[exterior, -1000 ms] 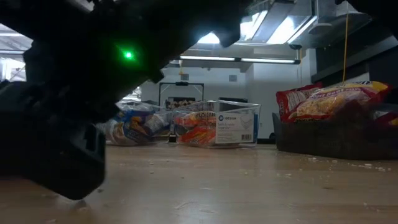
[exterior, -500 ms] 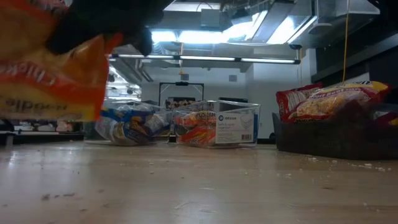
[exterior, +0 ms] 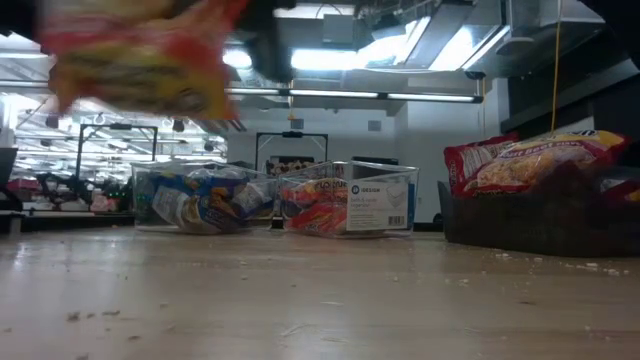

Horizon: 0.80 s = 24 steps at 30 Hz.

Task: Sort Maruchan noodles
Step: Put the orange noodle pack into the right transparent bin

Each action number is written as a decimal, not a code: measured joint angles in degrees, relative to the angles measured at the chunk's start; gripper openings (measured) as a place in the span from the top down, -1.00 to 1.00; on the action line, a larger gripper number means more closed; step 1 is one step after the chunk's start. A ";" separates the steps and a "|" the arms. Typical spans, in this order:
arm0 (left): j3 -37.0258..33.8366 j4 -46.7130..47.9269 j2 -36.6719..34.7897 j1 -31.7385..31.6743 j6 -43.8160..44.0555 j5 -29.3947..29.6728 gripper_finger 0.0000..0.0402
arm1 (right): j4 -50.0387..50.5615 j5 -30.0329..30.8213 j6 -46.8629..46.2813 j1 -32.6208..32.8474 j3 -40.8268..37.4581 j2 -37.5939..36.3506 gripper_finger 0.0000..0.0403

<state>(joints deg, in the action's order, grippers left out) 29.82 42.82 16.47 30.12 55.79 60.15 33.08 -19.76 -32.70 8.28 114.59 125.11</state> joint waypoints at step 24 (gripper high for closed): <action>0.00 0.23 0.00 0.01 0.83 3.17 0.30 | 36.04 -22.55 37.99 -39.23 -6.06 -14.26 1.00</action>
<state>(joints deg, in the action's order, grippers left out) 29.82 43.05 16.47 30.13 56.62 63.32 69.13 -42.31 5.29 -30.95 108.53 110.85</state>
